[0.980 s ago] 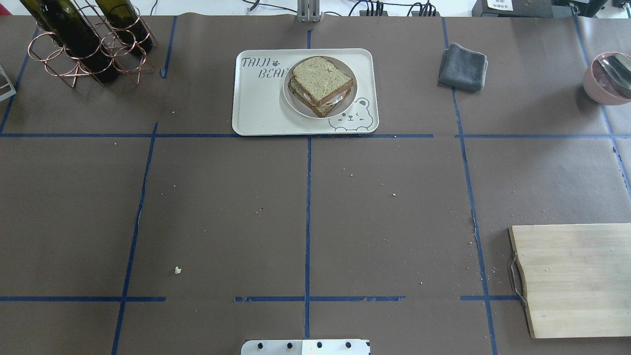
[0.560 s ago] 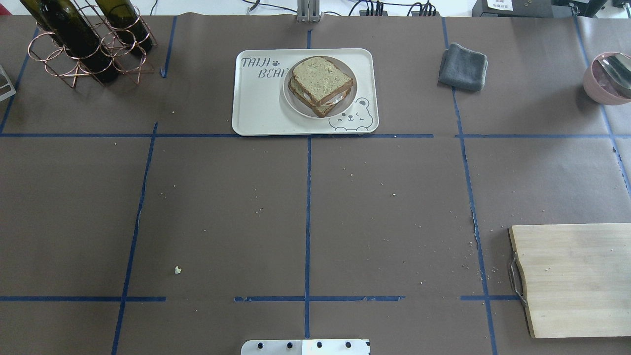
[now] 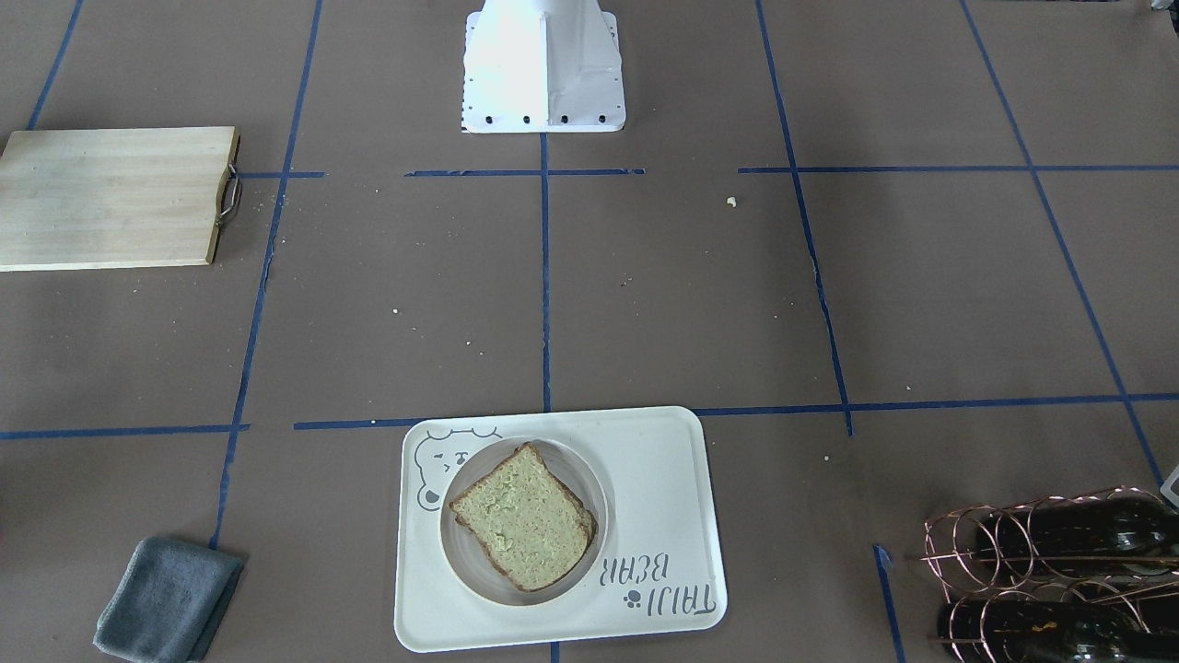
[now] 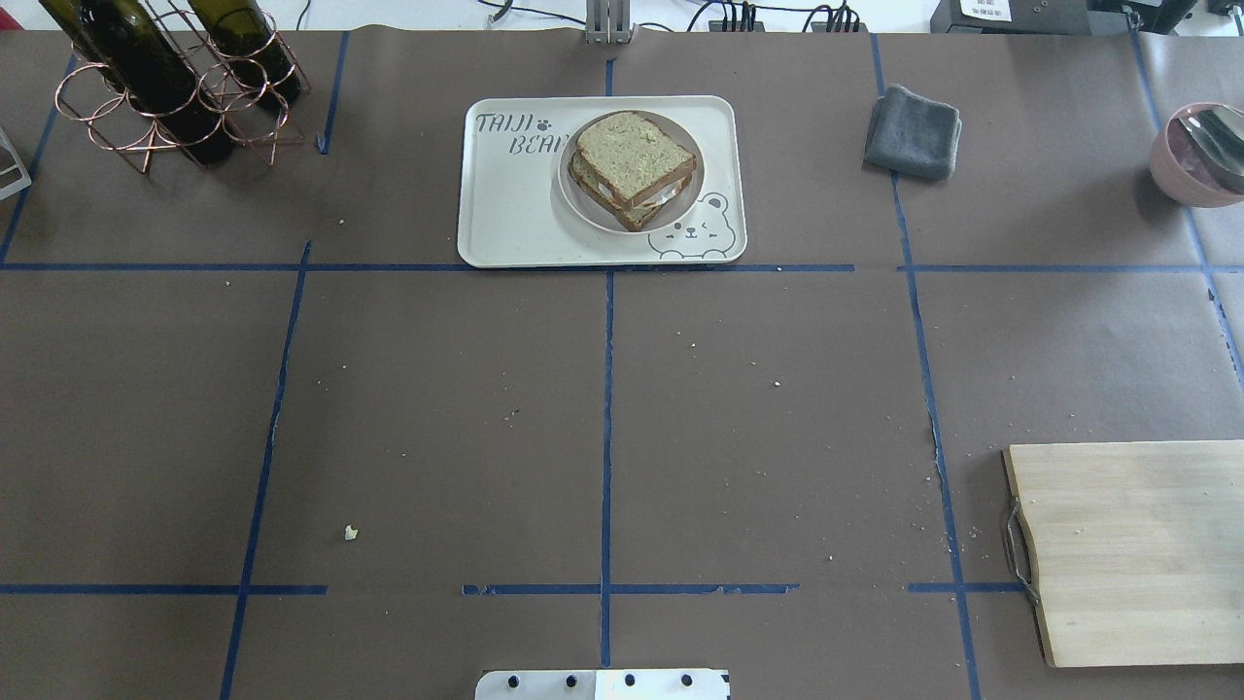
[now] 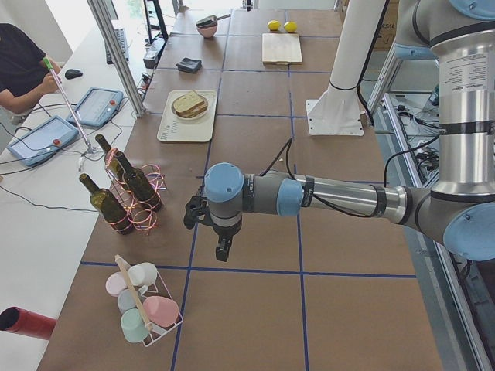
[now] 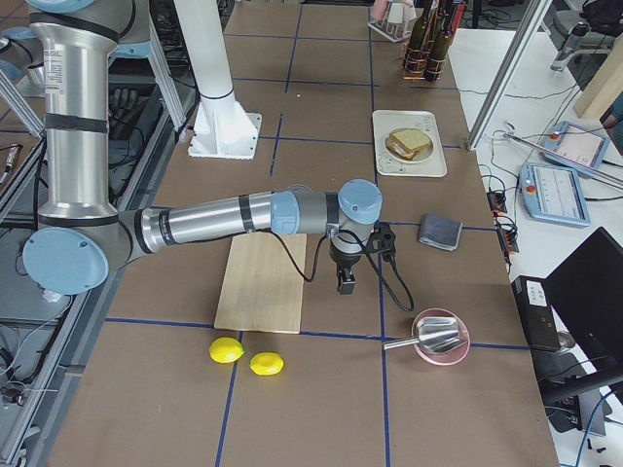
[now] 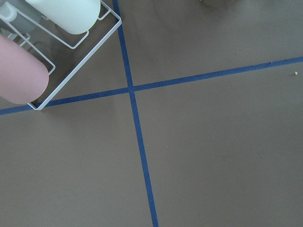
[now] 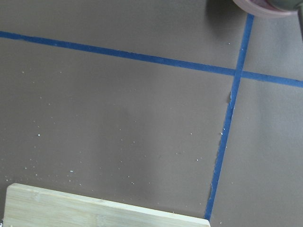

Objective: Make sandwich and place on tray

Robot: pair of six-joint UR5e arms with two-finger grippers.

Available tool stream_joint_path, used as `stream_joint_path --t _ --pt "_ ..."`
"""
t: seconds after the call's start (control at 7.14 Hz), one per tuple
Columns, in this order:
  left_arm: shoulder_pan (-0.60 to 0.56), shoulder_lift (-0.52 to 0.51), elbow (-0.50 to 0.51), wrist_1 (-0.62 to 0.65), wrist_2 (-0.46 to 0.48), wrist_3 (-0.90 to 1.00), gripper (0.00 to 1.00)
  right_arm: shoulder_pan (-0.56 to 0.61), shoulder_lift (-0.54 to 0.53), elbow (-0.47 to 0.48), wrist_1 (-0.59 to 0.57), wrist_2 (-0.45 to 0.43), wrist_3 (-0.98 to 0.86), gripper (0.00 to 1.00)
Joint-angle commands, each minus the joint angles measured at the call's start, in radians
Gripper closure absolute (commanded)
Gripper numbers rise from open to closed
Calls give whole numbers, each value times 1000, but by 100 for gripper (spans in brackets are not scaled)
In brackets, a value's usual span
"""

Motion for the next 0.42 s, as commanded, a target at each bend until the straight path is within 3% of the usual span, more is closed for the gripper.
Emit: stream_joint_path --t 0.0,0.28 --pt "1 -16 48 0 1 1 0 20 -26 -11 1 -12 -24 0" --pt "-1 -27 25 41 1 1 0 46 -29 -20 -1 -3 -55 0"
